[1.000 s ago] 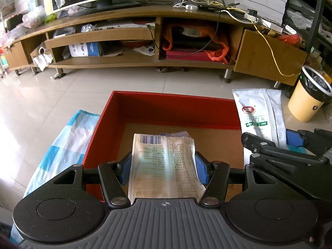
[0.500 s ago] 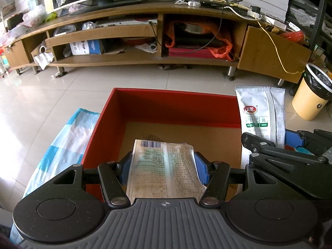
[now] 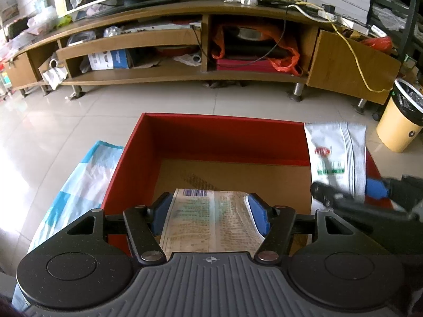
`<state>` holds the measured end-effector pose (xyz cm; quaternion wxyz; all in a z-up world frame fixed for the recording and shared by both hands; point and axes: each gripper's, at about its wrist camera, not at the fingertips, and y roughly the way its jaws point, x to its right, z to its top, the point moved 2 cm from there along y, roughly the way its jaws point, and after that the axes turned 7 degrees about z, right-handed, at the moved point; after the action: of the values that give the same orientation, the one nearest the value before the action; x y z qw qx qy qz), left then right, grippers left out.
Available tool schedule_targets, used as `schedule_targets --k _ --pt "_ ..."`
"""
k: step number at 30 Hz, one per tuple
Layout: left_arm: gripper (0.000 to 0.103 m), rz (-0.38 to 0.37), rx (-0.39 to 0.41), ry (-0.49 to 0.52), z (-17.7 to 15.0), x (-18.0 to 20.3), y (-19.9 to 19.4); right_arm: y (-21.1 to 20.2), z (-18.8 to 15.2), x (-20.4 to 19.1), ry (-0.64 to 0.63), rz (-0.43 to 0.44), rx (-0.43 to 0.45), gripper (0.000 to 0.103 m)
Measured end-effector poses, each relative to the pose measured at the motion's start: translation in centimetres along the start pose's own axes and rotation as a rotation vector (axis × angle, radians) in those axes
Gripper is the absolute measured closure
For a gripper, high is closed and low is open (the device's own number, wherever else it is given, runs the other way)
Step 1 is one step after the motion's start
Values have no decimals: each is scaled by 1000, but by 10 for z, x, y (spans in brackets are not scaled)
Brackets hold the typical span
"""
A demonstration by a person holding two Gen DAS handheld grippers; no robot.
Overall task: Organize snacks
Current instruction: 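Lower the bread bag into the red box with the left tool while the right tool lowers the sachet, then open both tools to release the packs inside the red box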
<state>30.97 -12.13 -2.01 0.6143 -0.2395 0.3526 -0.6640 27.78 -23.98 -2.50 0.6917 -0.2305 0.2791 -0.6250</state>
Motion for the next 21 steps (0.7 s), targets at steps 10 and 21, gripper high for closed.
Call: schedule_targets --k 10,21 --pt "30 27 -15 26 -2 -2 25 21 -4 6 -12 -18 -20 47" --pt "16 128 124 103 7 3 -16 8 1 6 -2 -48 30 34"
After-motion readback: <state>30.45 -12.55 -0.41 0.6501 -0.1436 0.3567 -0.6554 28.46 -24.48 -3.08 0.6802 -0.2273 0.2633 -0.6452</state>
